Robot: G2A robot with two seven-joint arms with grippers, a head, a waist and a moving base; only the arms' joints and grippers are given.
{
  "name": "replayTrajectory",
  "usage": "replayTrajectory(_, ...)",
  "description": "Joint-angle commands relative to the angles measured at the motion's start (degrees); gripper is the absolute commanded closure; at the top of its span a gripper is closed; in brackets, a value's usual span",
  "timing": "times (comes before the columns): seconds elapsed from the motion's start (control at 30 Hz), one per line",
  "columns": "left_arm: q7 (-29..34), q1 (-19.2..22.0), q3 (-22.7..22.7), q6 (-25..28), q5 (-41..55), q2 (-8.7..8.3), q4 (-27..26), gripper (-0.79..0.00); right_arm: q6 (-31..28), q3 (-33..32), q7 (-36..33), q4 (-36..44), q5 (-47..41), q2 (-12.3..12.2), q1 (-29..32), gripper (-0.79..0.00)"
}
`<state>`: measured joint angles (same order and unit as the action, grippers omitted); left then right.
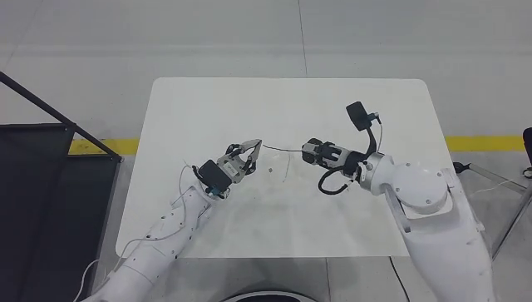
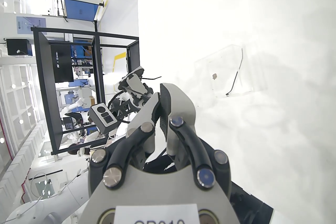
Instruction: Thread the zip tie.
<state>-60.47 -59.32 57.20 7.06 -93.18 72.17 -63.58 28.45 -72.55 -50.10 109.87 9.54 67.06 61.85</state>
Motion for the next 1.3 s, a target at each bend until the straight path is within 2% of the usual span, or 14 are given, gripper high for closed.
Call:
replayTrajectory(0.0,0.0,0.0,0.0,0.0,0.0,0.0,0.0,0.0,-0.7,0.1,1.2,0.1,-0.9,0.0,0.8,0.0)
replayTrajectory(1.27,0.0,0.0,0.0,0.0,0.0,0.0,0.0,0.0,3.7,2.0,4.5,-1.2,-4.4,-0.3,-1.2,0.0)
